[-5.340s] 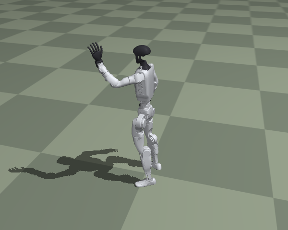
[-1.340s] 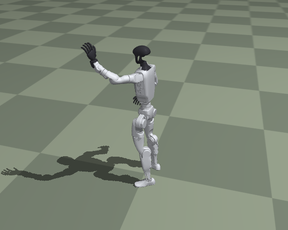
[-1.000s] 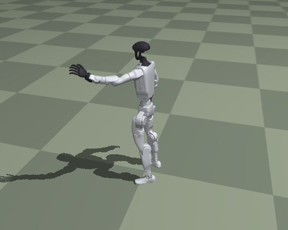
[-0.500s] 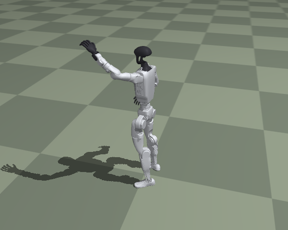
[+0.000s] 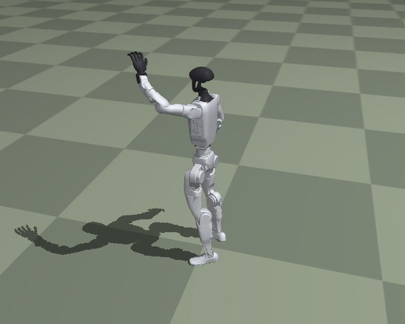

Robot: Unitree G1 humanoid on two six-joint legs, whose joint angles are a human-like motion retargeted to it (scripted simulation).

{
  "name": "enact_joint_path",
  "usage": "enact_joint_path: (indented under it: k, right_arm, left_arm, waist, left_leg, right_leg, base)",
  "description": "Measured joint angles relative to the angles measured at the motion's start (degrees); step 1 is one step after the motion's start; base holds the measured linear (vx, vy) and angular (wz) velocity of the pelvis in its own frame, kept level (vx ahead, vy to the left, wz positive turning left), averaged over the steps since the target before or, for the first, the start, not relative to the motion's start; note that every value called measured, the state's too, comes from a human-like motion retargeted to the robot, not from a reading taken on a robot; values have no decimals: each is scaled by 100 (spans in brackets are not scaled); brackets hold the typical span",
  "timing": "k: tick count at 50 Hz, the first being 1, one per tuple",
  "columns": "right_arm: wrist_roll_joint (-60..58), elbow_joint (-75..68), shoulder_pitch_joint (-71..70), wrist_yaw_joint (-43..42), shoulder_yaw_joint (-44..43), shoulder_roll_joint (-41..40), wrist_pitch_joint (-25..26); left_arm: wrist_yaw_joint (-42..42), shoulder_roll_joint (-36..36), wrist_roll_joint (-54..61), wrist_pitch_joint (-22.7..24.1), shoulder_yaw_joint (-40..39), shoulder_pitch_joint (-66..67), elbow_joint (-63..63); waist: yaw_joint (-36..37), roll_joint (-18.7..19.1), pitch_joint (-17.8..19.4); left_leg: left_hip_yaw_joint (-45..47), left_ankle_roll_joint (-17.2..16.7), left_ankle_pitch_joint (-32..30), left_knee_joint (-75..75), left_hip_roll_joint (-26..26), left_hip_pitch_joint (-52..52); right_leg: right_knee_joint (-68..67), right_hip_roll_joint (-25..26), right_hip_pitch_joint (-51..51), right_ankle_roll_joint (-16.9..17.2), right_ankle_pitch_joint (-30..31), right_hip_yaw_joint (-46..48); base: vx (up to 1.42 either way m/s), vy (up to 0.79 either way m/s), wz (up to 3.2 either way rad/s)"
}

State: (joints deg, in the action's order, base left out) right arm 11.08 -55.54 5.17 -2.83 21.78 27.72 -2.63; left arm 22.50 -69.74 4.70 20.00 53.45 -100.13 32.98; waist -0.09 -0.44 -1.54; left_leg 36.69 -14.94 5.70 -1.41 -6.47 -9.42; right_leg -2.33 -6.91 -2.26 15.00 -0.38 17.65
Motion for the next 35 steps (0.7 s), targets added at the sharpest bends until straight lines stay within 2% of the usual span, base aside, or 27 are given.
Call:
enact_joint_path:
  k: [2, 5, 7, 10, 14, 17, 22, 25, 27, 31, 35]
  right_arm:
    - [53, 76, 35, -103, -130, -1, -36]
    - [128, 163, 88, -311, -322, -41, -53]
    - [117, 190, 125, -416, -393, -80, -37]
    - [-13, 206, 177, -412, -375, -108, 1]
    - [-366, 272, 230, 3, -245, -47, 26]
    - [-558, 349, 218, 171, -265, -18, 27]
    - [-508, 402, 150, -230, -480, -63, 25]
    - [-398, 376, 128, -482, -504, -4, 26]
    - [-354, 326, 110, -488, -431, 87, 53]
    - [-360, 181, 44, -176, -220, 276, 132]
    - [-474, 76, -39, 89, -144, 331, 155]
  left_arm:
    - [193, -72, -99, -215, -202, 130, 418]
    - [834, -34, -351, -779, -603, 272, 1004]
    - [1356, 59, -493, -1030, -839, 425, 969]
    - [1865, 143, -700, -933, -965, 854, 246]
    - [1264, -106, -1189, -484, -830, 1586, -885]
    - [875, -367, -1376, -524, -969, 2129, -1014]
    - [1103, -355, -706, -814, -2015, 2937, -57]
    - [1206, -272, -222, -848, -2622, 3043, 547]
    - [1190, -282, -92, -909, -2759, 2915, 808]
    - [980, -360, -239, -1027, -2452, 2443, 890]
    - [779, -377, -633, -908, -1890, 2041, 390]
  waist:
    - [-5, 12, 11]
    - [-14, 18, 42]
    - [-15, 4, 70]
    - [-4, -31, 110]
    - [-20, -74, 135]
    - [-34, -112, 167]
    - [14, -154, 230]
    - [27, -104, 233]
    - [12, -45, 218]
    - [-38, 70, 177]
    - [-90, 126, 152]
  left_leg:
    - [40, 0, 2, -1, -13, -14]
    - [76, 5, 9, -2, -34, -49]
    - [71, 25, 12, -4, -31, -64]
    - [48, 44, 17, -5, -21, -84]
    - [35, 33, 27, 10, -18, -97]
    - [56, 28, 31, 20, -21, -102]
    - [147, 25, 15, -1, -39, -116]
    - [189, 23, -1, -25, -56, -116]
    - [195, 29, -11, -40, -62, -107]
    - [164, 41, -28, -58, -64, -74]
    - [113, 32, -32, -51, -53, -39]
  right_leg:
    - [0, 21, 13, 0, 2, -39]
    - [-12, 43, 9, 0, -12, -78]
    - [-24, 37, -1, 0, -20, -80]
    - [-41, 20, -27, 0, -35, -65]
    - [-53, 6, -53, 0, -43, -51]
    - [-55, 8, -49, 0, -40, -71]
    - [-47, 52, -2, 0, -15, -153]
    - [-42, 88, 31, 0, 2, -187]
    - [-41, 101, 49, 0, 8, -189]
    - [-47, 102, 74, 0, 11, -157]
    - [-47, 79, 74, 0, 11, -110]
  base:
    - [1, -2, -19]
    - [0, 0, 0]
    - [0, 0, 0]
    - [0, 0, 0]
    - [0, 0, 0]
    - [0, 0, 0]
    - [-1, -2, -11]
    - [0, 0, 0]
    - [0, 0, 0]
    - [0, 0, 0]
    - [0, 0, 0]
